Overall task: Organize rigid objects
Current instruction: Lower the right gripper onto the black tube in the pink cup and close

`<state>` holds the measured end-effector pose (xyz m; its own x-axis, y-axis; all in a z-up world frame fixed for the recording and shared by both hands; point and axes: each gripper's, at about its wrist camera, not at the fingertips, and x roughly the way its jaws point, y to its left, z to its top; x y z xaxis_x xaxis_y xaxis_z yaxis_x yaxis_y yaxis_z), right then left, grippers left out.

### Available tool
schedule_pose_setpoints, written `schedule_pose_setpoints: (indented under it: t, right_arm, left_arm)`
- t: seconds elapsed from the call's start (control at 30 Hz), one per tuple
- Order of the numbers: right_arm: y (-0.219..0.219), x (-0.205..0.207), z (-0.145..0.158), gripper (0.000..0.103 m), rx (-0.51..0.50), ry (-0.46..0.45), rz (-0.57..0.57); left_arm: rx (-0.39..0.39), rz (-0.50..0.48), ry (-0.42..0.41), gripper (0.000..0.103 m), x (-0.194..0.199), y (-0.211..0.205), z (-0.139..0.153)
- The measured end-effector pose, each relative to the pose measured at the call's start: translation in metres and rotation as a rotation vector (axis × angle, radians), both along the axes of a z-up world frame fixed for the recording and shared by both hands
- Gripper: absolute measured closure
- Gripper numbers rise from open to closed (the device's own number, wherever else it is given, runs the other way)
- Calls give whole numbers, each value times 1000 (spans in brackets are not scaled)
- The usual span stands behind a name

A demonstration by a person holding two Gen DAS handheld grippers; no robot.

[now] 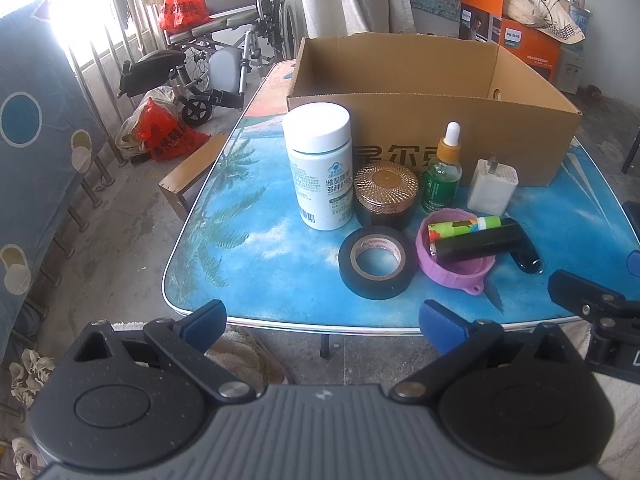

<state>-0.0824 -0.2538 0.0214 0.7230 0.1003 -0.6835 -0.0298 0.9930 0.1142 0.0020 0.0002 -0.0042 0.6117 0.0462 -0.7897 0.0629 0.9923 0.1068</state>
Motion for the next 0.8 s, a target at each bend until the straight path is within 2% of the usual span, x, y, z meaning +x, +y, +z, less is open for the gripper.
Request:
schedule_pose_setpoints:
  t: [0.27,0.5,0.6,0.73,0.8]
  right_arm:
    - [-5,2,-2,1,17,-6,-12]
    - [-25,2,-5,1,53,-54,-63]
    - [-41,2,-4,1,127,-85,-92]
    - [-63,8,-7,2,312,-91,-107]
    - [-65,13,-10,7,382,-79,-87]
  left_arm:
    - [-8,-21,3,0,1,-1,-3]
    - [-76,-129,-54,0,3,-10,0]
    - [-123,-195,-94,0,5,-12,-1]
    - [-212,-263,-174,2,9,-12,-3]
    - [-232,-280,-189,2,13,-12,-4]
